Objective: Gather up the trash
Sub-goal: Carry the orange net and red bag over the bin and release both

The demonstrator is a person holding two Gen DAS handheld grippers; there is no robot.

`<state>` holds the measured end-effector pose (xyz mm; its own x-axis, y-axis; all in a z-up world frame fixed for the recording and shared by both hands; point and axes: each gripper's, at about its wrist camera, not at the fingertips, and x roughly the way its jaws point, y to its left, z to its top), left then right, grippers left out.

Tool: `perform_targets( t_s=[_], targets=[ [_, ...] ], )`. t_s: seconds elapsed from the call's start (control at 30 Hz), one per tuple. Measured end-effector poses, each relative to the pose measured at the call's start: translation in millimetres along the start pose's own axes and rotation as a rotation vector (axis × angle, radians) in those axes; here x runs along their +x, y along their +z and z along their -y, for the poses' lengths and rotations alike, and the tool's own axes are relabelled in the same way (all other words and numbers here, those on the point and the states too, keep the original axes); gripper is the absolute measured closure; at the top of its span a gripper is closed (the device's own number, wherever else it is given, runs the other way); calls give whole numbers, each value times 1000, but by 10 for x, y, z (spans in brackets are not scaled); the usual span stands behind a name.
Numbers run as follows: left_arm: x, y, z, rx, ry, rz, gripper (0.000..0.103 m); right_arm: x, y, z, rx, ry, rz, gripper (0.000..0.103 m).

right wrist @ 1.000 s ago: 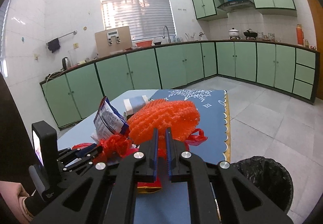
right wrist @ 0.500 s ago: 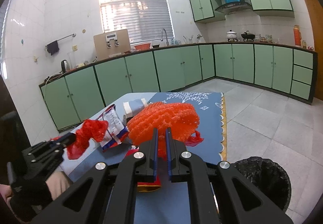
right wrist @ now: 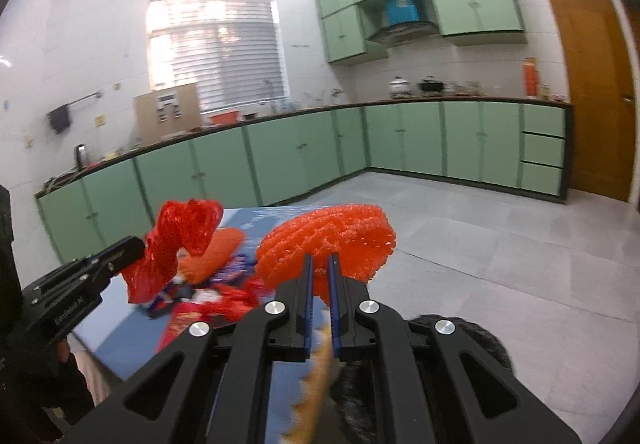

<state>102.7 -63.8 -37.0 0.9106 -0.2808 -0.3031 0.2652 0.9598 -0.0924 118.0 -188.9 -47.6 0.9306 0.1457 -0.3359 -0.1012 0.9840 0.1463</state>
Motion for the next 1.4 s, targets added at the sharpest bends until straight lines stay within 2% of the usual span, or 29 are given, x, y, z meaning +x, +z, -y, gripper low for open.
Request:
perform_targets(
  t_s=[0.2,0.33,0.47,0.57,0.63,0.7,0.83,0.9,1.0,1.07,1.17,1.23,1.4],
  targets=[
    [549,-11,680,17,-145,-31,98,19,-168,587,55,-98,-54,96],
    [993,-143,1062,28,-229,-106,97,106,-306,945,97,-136,-93,96],
    [1343,-300,1245,29,-251,-160,95,197,-389,1142,114,-152,-129,95],
    [1584,-379,1263,29,-268,-206,84,309,-424,1286,138,-155,-162,90],
    [1703,-395,1289,27,-265,-223,67,366,-447,1379,168,-158,-174,88],
    [1768,-389,1281,25,-264,-228,61,377,-456,1436,183,-164,-176,84],
    [1701,-301,1217,27,-254,-202,59,353,-438,1495,195,-173,-165,81],
    [1586,-248,1139,28,-243,-183,54,344,-391,1434,190,-173,-158,76],
    [1368,-168,1003,28,-212,-150,45,302,-339,1277,162,-168,-138,63],
    [1175,-146,891,30,-176,-129,35,288,-295,1151,148,-160,-123,45],
    [870,-151,629,46,-85,-95,26,268,-253,923,129,-134,-103,30],
    [673,-190,394,50,-9,-87,22,276,-243,790,120,-116,-99,25],
    [317,-318,-131,28,122,-115,22,355,-299,374,100,-42,-90,24]
  ],
)
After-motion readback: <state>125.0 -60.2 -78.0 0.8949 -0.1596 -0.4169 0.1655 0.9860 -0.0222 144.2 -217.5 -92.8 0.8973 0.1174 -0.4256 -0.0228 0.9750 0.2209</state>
